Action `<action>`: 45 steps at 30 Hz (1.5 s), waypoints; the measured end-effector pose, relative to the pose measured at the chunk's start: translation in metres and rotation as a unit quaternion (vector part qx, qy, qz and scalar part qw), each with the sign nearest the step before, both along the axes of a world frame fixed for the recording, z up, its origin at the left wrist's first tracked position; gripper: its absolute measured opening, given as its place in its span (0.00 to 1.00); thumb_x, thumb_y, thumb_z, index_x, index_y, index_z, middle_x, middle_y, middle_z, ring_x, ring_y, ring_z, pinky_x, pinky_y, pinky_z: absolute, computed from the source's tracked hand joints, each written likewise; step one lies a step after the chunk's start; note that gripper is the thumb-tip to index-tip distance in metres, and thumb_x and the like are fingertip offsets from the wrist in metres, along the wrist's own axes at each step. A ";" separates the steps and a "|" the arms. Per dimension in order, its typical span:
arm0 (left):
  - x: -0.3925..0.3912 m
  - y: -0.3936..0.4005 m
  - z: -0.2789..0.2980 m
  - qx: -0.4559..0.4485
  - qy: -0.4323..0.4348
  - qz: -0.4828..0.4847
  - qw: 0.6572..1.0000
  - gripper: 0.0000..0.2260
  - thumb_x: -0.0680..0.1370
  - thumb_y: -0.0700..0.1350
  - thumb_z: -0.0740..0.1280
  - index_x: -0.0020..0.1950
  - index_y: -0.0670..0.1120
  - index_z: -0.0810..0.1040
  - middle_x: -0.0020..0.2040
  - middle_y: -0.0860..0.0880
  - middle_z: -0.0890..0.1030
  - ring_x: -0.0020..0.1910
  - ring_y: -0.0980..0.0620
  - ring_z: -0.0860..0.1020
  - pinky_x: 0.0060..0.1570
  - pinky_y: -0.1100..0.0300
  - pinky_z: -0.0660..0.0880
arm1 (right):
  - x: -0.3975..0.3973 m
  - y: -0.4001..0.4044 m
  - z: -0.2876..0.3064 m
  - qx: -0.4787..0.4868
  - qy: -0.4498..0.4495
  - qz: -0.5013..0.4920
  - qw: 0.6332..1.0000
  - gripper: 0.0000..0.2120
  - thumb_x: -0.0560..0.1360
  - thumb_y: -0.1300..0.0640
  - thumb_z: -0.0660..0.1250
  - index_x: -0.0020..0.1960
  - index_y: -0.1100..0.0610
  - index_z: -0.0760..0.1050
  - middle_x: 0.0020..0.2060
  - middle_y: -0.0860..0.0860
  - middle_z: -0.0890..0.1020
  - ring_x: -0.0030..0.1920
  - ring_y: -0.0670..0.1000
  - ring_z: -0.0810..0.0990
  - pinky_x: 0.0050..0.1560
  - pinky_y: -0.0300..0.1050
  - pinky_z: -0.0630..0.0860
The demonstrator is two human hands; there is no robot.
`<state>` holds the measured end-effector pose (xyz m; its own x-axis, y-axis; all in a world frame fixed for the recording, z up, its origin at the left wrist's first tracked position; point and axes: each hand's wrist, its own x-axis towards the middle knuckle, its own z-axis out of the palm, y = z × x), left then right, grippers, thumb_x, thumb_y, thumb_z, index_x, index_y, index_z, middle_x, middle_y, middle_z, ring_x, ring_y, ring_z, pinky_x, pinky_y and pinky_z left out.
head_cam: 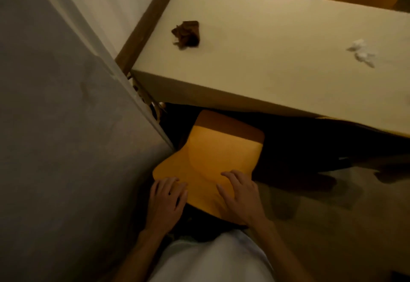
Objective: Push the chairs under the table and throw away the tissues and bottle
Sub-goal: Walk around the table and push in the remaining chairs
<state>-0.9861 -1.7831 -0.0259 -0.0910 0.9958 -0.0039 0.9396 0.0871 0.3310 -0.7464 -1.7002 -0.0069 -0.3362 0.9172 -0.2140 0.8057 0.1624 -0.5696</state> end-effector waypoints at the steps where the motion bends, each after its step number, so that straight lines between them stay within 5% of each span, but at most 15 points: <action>1: -0.004 0.003 -0.002 -0.007 -0.003 -0.017 1.000 0.16 0.82 0.55 0.55 0.60 0.51 0.79 0.60 0.48 0.78 0.61 0.46 0.74 0.64 0.46 0.66 | -0.002 -0.006 0.000 0.002 -0.006 -0.016 1.000 0.26 0.78 0.31 0.51 0.68 0.42 0.72 0.65 0.44 0.74 0.68 0.46 0.70 0.65 0.49 0.65; 8: -0.027 0.017 -0.008 -0.042 0.001 -0.109 0.993 0.13 0.81 0.58 0.55 0.55 0.60 0.78 0.57 0.54 0.78 0.58 0.51 0.73 0.58 0.52 0.63 | -0.039 -0.065 -0.010 -0.114 -0.011 -0.100 0.988 0.37 0.74 0.25 0.38 0.66 0.41 0.72 0.66 0.44 0.75 0.66 0.50 0.72 0.66 0.54 0.66; 12: -0.036 0.021 -0.009 -0.040 -0.010 -0.129 0.991 0.17 0.81 0.60 0.52 0.56 0.60 0.79 0.56 0.54 0.79 0.56 0.50 0.73 0.58 0.52 0.63 | -0.057 -0.083 -0.005 -0.045 -0.095 -0.131 0.986 0.25 0.79 0.31 0.45 0.66 0.39 0.72 0.65 0.41 0.76 0.67 0.48 0.72 0.65 0.53 0.58; 22: -0.071 0.013 -0.016 -0.056 0.007 -0.181 0.982 0.21 0.80 0.66 0.49 0.64 0.60 0.74 0.60 0.49 0.74 0.62 0.46 0.70 0.67 0.46 0.60 | -0.086 -0.123 -0.022 0.018 -0.137 -0.215 0.967 0.26 0.81 0.33 0.47 0.65 0.45 0.74 0.62 0.50 0.78 0.64 0.55 0.75 0.71 0.67 0.56; 45: -0.019 0.083 -0.030 -0.042 -0.026 -0.173 0.984 0.23 0.80 0.67 0.47 0.60 0.60 0.76 0.56 0.48 0.72 0.55 0.46 0.67 0.63 0.48 0.54 | -0.026 -0.040 -0.026 0.008 -0.159 -0.194 0.968 0.26 0.80 0.30 0.44 0.65 0.41 0.71 0.62 0.49 0.75 0.63 0.55 0.72 0.70 0.61 0.53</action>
<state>-1.0048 -1.6997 -0.0557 0.2562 0.9631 -0.0826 0.9000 -0.2065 0.3838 -0.7721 -1.7401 -0.0326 0.1153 0.9653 -0.2345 0.9421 -0.1811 -0.2821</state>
